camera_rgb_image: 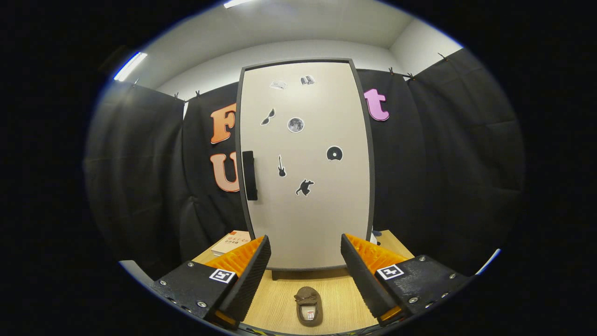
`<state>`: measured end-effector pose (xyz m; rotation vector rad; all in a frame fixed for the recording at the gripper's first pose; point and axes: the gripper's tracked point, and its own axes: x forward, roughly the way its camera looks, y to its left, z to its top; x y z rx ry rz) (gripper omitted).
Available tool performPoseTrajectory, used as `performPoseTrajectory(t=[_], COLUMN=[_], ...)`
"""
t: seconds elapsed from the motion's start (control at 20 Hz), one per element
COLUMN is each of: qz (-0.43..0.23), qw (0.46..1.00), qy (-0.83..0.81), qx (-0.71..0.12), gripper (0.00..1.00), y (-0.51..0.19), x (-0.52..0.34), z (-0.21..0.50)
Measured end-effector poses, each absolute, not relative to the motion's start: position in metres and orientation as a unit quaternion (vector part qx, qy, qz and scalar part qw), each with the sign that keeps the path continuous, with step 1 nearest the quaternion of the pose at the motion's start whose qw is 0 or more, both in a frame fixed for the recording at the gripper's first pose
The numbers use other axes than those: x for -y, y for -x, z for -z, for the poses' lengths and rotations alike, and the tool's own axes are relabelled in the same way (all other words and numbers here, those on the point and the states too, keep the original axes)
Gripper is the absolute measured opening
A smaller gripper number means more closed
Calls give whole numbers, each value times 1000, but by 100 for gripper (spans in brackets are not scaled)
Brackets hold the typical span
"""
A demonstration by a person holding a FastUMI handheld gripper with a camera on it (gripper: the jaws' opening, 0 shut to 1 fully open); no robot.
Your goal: Open the shoe cabinet door, grab the shoes and put them into the shoe cabinet, then close the shoe cabinet door.
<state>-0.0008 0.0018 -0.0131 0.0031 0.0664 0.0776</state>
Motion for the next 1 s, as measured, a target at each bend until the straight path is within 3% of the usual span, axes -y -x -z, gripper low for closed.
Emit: performPoseTrajectory(t=[1.0], qz=[-28], qw=[999], qy=[4], qx=[-26], gripper=[95], y=[2], x=[-4], z=[6])
